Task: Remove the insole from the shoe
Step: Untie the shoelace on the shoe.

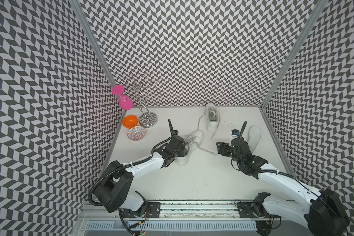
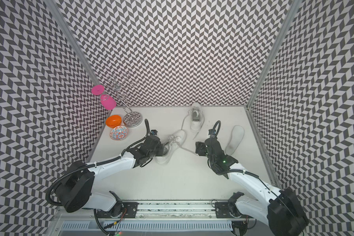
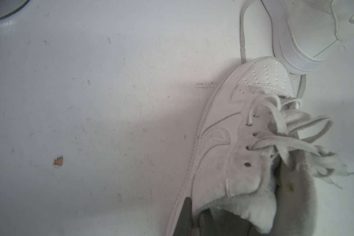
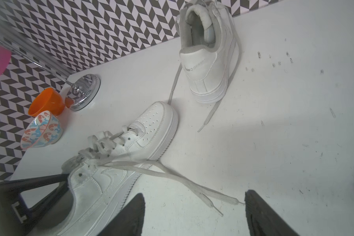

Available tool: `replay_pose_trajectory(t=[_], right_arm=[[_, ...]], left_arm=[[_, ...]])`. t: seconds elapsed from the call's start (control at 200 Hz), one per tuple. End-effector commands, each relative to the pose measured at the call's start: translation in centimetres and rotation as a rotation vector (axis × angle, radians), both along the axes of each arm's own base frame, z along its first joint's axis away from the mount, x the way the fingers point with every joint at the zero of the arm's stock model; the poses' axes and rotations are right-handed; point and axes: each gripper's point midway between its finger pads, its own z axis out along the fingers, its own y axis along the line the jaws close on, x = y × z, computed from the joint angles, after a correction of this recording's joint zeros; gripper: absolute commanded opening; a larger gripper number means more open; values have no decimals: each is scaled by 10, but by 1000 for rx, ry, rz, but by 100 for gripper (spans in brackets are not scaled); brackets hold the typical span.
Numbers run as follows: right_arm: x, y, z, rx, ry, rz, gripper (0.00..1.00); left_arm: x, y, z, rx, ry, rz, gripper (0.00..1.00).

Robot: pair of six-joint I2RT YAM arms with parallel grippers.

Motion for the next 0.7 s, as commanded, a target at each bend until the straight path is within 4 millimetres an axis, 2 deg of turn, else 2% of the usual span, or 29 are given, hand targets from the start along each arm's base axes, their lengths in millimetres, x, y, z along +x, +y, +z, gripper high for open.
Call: replay_pose_trajectory(t=[0.0, 0.15, 0.355, 0.506, 0.691], right_arm=[[1, 22, 29, 35, -74, 119, 83], [-2, 53, 32, -23, -78, 230, 84], [-7, 90, 16, -103, -41, 342, 85], [-10, 99, 4, -161, -25, 359, 85], [-11, 96, -8, -240, -10, 333, 81]], left_arm=[[2, -10, 29, -1, -87, -13, 0], [-3, -27, 43, 16, -128, -65, 0], [-13, -53, 58, 25, -177, -141, 0], [-21, -71, 62, 30, -190, -207, 0], [-23, -77, 63, 31, -190, -221, 0]])
